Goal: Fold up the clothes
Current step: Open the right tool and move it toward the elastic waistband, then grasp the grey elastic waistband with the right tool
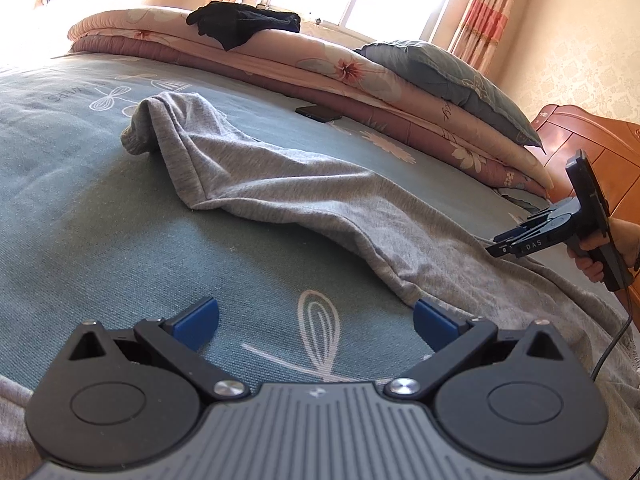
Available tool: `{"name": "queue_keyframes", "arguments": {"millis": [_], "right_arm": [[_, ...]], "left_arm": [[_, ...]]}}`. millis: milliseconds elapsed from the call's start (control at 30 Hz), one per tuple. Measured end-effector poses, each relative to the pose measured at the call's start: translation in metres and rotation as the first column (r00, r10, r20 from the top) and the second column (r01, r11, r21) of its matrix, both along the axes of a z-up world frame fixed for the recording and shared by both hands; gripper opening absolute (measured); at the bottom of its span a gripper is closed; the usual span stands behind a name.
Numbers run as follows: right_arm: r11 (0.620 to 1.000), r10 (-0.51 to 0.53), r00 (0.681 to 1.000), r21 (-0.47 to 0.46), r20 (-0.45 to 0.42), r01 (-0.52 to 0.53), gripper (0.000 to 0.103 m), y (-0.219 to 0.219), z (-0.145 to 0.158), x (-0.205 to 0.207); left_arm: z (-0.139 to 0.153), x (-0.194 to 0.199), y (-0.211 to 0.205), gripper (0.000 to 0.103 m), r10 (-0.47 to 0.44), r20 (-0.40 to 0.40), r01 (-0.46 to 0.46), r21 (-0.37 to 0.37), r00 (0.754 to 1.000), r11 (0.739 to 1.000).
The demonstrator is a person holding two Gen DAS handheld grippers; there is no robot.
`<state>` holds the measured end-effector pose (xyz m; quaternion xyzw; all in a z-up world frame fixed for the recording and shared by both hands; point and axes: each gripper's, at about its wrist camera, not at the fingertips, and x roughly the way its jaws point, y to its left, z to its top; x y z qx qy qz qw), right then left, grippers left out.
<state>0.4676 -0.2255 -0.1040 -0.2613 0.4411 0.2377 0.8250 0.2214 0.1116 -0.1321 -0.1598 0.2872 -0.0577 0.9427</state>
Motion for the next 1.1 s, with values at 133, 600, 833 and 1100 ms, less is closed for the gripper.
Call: {"name": "queue_keyframes", "arguments": {"millis": [133,600,833,1100], "right_arm": [[1.0,-0.015,1.0,0.009,0.019,0.015,0.001,0.007,-0.007,-0.005],[0.973,-0.228,0.961,0.001,0.156,0.231,0.015,0.007,-0.007,0.012],[0.986,-0.153,0.968,0.092,0.201,0.137,0.031,0.041,0.051,-0.016],[0.976,0.061,0.981,0.193,0.183,-0.096,0.036,0.152,0.1,-0.036]], "left_arm": [[0.0,0.001,0.001,0.102,-0.001,0.001,0.001,-0.004,1.0,1.0],[0.001,0.0,0.003,0.102,-0.002,0.0,0.002,-0.011,1.0,1.0],[0.01,-0.006,0.024,0.102,0.107,0.025,-0.104,-0.108,0.994,0.989],[0.036,-0.03,0.054,0.103,0.437,0.152,-0.445,0.017,0.886,0.895]]}}
